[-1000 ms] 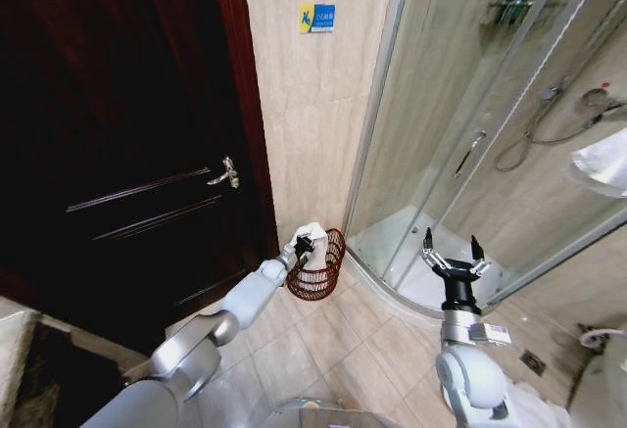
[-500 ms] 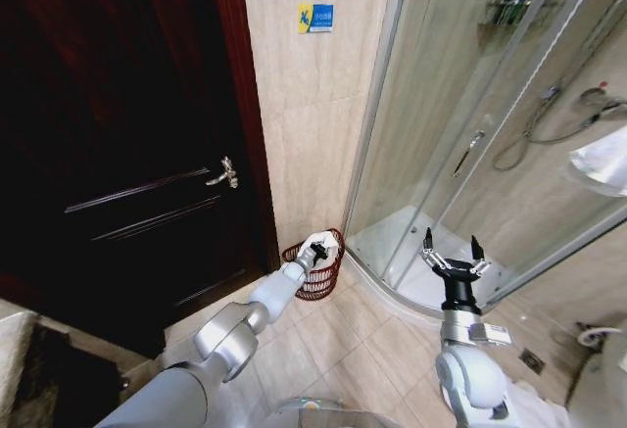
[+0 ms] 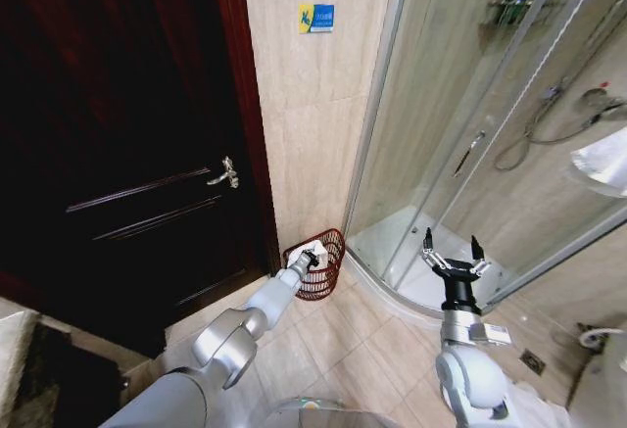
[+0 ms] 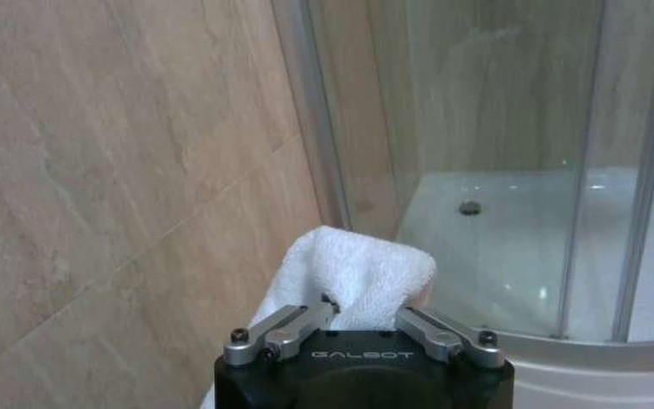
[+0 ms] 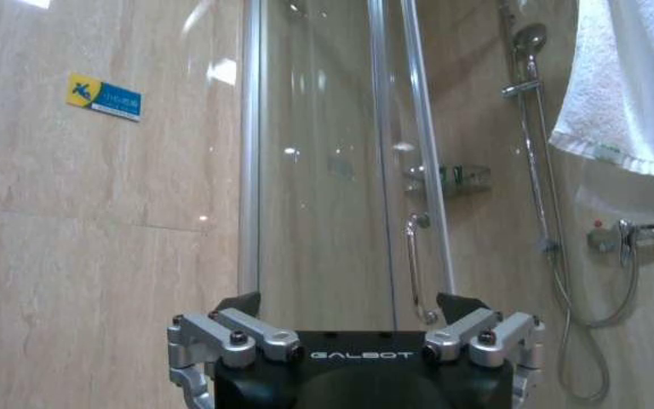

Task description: Discard the used towel into the hamper.

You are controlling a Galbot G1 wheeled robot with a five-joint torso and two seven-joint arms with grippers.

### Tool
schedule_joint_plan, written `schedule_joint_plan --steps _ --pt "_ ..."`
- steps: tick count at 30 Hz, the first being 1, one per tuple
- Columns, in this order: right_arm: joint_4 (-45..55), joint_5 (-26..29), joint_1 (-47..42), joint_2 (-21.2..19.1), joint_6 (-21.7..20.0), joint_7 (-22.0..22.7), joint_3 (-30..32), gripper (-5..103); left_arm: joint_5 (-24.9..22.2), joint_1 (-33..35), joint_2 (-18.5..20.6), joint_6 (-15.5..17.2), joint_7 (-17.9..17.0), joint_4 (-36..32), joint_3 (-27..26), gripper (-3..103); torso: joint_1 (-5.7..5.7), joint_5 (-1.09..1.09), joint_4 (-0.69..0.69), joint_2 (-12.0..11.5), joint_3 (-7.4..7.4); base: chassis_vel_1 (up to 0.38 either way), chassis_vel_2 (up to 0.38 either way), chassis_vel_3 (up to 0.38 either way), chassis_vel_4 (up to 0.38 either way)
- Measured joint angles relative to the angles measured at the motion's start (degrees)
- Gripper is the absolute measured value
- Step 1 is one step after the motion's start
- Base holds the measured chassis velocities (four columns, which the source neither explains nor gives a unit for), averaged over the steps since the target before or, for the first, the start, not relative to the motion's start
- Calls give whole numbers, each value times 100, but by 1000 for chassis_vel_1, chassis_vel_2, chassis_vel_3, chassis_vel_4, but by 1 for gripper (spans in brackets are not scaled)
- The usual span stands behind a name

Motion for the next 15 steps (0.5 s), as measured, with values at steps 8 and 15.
schedule_joint_plan --steps 8,15 --pt "0 0 0 0 0 0 0 100 -25 70 4 -72 33 -161 35 4 0 0 0 0 0 0 0 0 0" --pt "0 0 0 0 0 0 0 100 -62 44 6 -100 64 -187 109 4 0 0 0 0 0 0 0 0 0"
